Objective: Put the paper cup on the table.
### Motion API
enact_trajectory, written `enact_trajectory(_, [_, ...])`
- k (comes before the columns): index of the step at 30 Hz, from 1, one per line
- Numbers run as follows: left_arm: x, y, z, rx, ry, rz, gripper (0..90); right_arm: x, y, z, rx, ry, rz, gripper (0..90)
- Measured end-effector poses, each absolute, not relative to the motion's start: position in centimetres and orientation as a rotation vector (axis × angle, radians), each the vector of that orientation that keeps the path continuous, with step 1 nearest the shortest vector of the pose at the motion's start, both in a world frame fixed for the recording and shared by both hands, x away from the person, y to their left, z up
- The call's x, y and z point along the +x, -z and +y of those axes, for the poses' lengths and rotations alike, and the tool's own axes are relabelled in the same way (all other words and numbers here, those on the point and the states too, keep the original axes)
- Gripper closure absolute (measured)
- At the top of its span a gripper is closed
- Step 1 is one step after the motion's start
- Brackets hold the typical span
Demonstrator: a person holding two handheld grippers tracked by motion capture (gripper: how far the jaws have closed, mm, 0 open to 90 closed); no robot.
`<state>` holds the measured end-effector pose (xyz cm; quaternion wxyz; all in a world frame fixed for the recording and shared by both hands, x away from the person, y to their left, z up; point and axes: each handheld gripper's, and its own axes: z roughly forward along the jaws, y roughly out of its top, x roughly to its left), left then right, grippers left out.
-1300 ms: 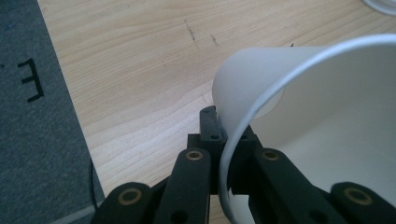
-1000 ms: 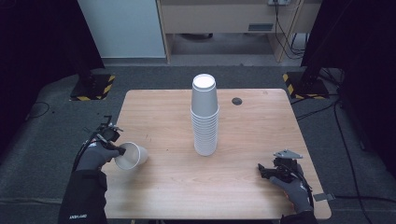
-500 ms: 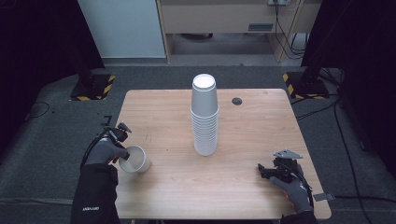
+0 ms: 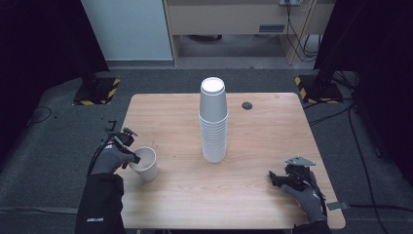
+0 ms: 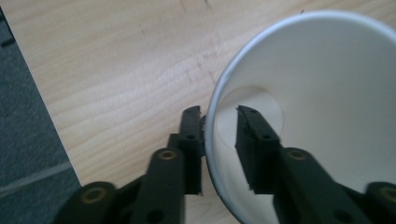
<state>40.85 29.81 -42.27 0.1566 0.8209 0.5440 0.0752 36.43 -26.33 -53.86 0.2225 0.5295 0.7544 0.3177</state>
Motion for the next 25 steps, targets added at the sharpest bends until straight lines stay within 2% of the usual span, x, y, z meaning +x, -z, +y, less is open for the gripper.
enact_trajectory(2, [40.5,41.8,30.1,2.296,-0.246,1.532,61.8,36.4,53.9,-26.3,1.463,-0.877,2.084,6.7])
enact_trajectory(6, [39.6,40.9,30.9,2.191,-0.298,1.497,57.3,36.4,53.9,-26.3,1.463,-0.877,2.084,6.7])
enact_trajectory(16, [36.2,40.8,32.5,1.838,-0.551,1.375,44.5,36.4,53.9,-26.3,1.465,-0.877,2.082,6.6])
enact_trajectory(25, [33.3,42.9,32.1,1.553,-0.644,1.294,41.9,36.4,53.9,-26.3,1.466,-0.873,2.081,5.7])
